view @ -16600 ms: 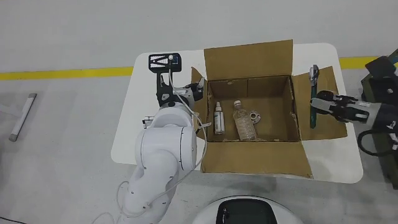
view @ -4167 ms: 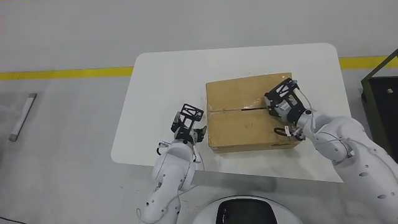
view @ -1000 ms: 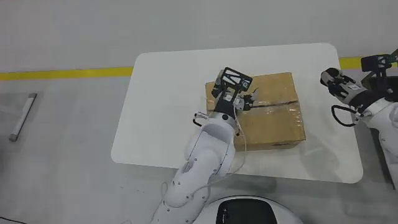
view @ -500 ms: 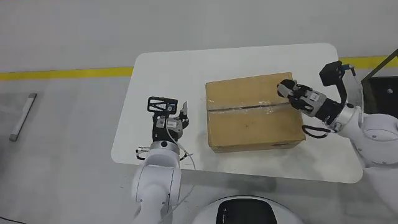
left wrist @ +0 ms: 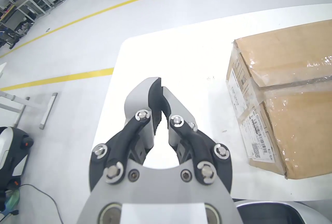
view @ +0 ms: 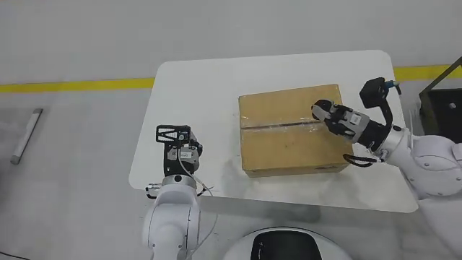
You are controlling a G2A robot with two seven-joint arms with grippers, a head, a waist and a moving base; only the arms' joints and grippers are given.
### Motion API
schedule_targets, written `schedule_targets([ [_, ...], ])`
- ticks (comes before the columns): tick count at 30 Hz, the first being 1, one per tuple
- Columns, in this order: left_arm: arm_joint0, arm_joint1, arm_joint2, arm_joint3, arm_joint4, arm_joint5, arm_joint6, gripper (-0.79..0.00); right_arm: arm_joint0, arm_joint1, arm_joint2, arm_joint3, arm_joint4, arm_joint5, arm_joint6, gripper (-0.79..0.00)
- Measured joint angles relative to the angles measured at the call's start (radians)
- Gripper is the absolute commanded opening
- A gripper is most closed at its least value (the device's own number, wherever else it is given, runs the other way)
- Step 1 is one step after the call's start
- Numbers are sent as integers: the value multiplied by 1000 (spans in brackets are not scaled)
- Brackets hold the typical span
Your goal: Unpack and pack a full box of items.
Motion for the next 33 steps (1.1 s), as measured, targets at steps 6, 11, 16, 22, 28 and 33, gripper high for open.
schedule_targets([
  [6,0,0,0,0,0,0,0,0,74,-28,-217,-9,-215,44,-103,-785],
  [11,0,0,0,0,0,0,0,0,189,-73,-444,90,-432,183,-220,-785],
  [16,0,0,0,0,0,0,0,0,264,-111,-586,195,-535,268,-261,-785],
  [22,0,0,0,0,0,0,0,0,263,-123,-582,245,-533,312,-269,-785],
  [28,0,0,0,0,0,0,0,0,215,-120,-524,233,-496,342,-287,-785],
  [33,0,0,0,0,0,0,0,0,177,-114,-470,187,-473,344,-271,-785],
])
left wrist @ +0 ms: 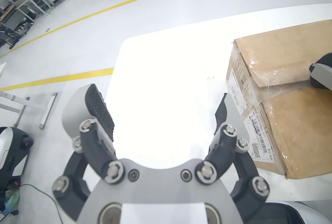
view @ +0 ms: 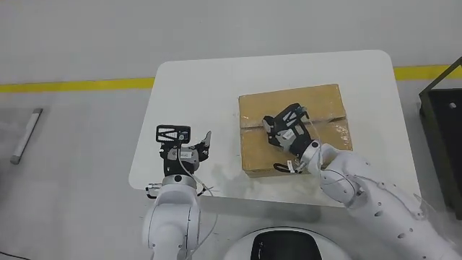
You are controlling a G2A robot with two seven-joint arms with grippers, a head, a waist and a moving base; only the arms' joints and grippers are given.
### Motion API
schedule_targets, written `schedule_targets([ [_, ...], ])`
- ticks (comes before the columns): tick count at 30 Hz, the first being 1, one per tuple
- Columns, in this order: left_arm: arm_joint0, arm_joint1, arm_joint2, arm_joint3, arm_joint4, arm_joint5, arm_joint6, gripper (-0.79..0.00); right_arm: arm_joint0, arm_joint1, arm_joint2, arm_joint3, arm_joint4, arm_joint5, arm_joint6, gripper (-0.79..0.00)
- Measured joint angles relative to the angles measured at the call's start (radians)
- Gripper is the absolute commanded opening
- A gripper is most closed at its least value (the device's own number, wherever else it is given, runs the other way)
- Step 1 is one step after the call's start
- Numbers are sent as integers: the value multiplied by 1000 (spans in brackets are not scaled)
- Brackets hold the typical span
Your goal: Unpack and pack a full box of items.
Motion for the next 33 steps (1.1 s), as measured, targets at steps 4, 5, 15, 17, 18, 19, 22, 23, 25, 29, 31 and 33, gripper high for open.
schedule_targets([
  [4,0,0,0,0,0,0,0,0,-32,5,40,-46,8,-11,19,-785],
  [5,0,0,0,0,0,0,0,0,-39,6,48,-59,13,-13,18,-785],
  [15,0,0,0,0,0,0,0,0,-60,8,106,-121,8,-65,-26,-785],
  [17,0,0,0,0,0,0,0,0,-67,10,129,-123,17,-69,-19,-785],
  [18,0,0,0,0,0,0,0,0,-67,11,138,-119,18,-73,-12,-785],
  [19,0,0,0,0,0,0,0,0,-63,12,145,-109,13,-78,3,-785],
  [22,1,0,0,0,-1,0,2,0,-46,12,143,-70,-25,-76,61,-785],
  [23,2,0,0,2,-3,0,9,0,-45,11,143,-61,-30,-66,68,-785],
  [25,7,1,-2,5,-8,-2,31,0,-56,10,148,-53,-17,-45,74,-785],
  [29,9,2,-3,6,-10,0,40,0,-93,13,167,-80,-12,-46,93,-785],
  [31,8,2,0,9,-9,2,43,0,-110,14,179,-100,-6,-50,98,-785],
  [33,7,2,6,10,-7,3,46,0,-120,15,187,-114,4,-53,108,-785],
])
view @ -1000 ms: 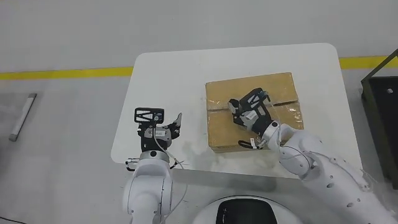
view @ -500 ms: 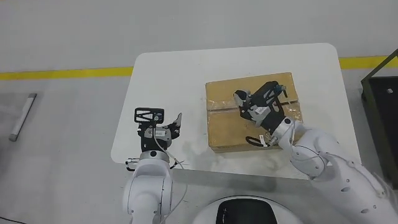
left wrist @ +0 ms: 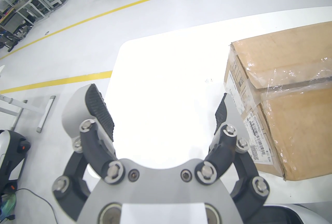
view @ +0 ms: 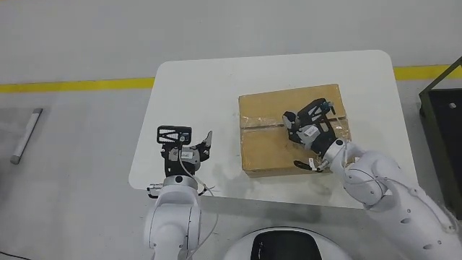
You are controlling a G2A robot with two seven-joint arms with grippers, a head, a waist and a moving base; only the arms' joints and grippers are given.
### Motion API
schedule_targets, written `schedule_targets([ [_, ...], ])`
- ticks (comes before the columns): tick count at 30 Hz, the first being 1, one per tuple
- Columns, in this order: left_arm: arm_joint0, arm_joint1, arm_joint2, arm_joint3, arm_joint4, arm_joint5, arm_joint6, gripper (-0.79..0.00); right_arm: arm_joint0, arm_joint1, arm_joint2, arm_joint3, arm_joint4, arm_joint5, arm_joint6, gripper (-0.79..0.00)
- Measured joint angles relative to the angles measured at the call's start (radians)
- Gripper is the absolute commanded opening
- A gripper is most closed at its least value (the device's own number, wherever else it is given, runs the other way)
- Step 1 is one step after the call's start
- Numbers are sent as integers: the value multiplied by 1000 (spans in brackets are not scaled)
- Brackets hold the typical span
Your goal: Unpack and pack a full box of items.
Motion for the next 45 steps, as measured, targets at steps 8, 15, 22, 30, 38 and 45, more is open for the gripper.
schedule_targets([
  [8,-6,0,12,-2,3,6,0,0,-61,7,157,-93,142,14,-72,-533],
  [15,-7,-1,31,-14,-10,15,-1,0,-167,28,440,-79,669,-200,56,0],
  [22,-12,-2,48,-14,-21,13,2,0,-173,54,559,-20,1037,-235,411,0],
  [30,-12,-2,48,-14,-21,13,2,0,-172,56,562,-19,1034,-239,434,0],
  [38,-12,-2,48,-14,-21,13,2,0,-135,61,563,13,1042,-130,394,0],
  [45,-10,-2,47,-13,-23,13,7,0,-29,80,537,101,993,-17,547,0],
])
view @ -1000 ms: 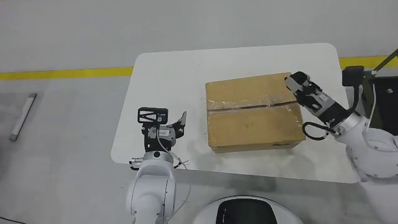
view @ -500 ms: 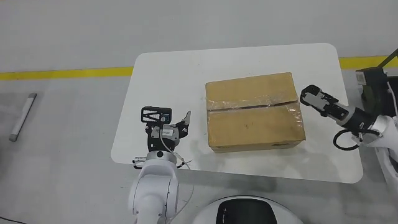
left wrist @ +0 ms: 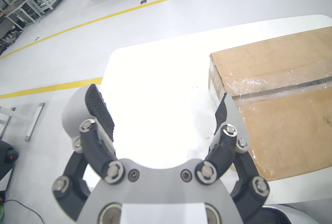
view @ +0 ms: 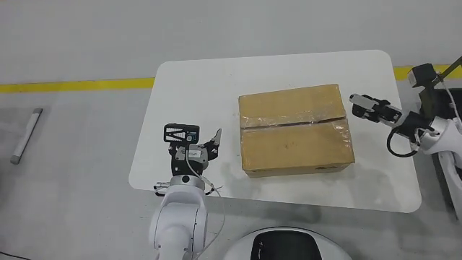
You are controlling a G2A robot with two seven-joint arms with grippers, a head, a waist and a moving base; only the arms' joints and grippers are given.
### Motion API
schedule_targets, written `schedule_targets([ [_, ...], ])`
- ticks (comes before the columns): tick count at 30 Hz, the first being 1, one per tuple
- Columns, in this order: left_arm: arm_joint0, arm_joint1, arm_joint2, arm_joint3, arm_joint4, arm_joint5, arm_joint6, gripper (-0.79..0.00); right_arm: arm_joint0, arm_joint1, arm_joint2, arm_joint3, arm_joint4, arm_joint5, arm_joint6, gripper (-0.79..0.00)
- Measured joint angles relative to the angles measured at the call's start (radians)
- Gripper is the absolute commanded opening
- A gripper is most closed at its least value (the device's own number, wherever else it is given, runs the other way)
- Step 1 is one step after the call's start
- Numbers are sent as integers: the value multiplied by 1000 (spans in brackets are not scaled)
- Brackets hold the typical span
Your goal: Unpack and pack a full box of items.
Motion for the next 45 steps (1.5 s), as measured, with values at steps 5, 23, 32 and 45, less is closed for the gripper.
schedule_targets([
  [5,15,3,-15,2,-13,-5,26,0,66,7,-41,62,-19,21,55,0],
  [23,-7,5,-31,7,-24,-1,11,0,151,17,-136,157,-16,13,43,-68],
  [32,-7,5,-31,7,-23,-1,11,0,170,24,-182,165,-60,26,68,-480],
  [45,-5,7,-37,16,-54,0,43,0,148,38,-178,120,-113,39,51,-785],
])
